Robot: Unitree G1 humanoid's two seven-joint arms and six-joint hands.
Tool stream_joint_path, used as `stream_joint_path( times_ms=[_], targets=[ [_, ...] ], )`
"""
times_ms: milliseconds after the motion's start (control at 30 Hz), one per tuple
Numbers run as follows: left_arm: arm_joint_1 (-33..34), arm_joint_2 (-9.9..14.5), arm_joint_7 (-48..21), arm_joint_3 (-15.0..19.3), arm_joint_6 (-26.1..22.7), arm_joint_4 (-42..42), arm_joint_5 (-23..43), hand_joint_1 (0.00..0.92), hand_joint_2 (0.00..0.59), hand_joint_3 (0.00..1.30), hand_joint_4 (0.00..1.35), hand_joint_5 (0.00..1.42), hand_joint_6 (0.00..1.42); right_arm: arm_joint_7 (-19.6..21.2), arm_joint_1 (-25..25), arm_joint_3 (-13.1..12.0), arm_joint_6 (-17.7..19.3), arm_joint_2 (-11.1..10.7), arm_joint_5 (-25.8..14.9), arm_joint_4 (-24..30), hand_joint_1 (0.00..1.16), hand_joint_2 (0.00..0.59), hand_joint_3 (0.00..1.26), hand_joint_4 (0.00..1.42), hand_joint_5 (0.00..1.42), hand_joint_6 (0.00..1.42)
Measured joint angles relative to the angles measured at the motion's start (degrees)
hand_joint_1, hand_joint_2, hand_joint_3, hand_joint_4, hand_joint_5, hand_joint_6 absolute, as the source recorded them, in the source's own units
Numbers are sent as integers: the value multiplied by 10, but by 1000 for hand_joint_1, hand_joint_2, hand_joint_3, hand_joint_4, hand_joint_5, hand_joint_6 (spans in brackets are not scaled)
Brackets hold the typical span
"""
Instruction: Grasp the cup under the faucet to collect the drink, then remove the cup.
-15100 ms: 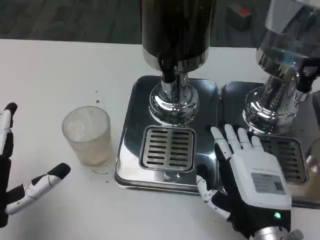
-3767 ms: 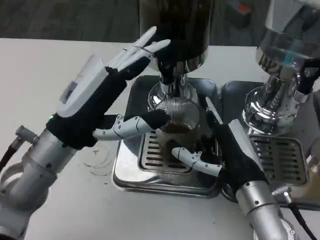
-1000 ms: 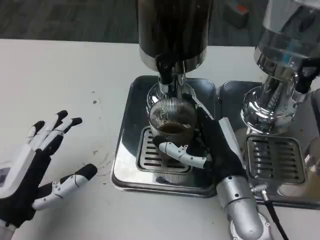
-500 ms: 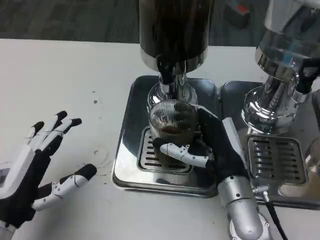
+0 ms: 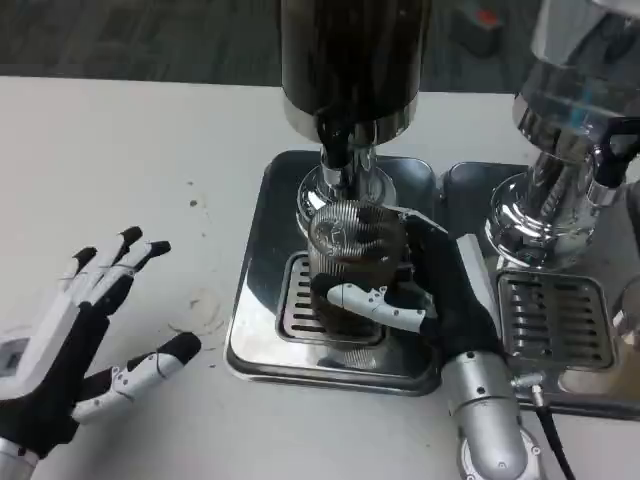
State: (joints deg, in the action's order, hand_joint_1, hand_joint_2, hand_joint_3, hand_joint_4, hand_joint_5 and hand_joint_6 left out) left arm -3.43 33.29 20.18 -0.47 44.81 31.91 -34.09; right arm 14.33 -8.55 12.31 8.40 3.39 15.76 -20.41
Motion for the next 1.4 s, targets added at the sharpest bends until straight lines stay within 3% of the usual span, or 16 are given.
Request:
stream_joint_path(
  times_ms=[300,633,1400],
  targets=[
    [11,0,0,-7,-2,2,1,0,150,154,0,61,0,21,2,1,1,0,8,1,1029,186,545,639,637,683],
    [11,0,0,-9,-3,4,2,0,148,149,0,60,0,32,8,4,4,0,14,4,1045,178,557,650,654,712],
    [21,0,-11,-45,1,15,20,0,154,123,0,36,0,3,87,12,-45,-9,44,143,1028,185,560,653,719,800]
  ],
)
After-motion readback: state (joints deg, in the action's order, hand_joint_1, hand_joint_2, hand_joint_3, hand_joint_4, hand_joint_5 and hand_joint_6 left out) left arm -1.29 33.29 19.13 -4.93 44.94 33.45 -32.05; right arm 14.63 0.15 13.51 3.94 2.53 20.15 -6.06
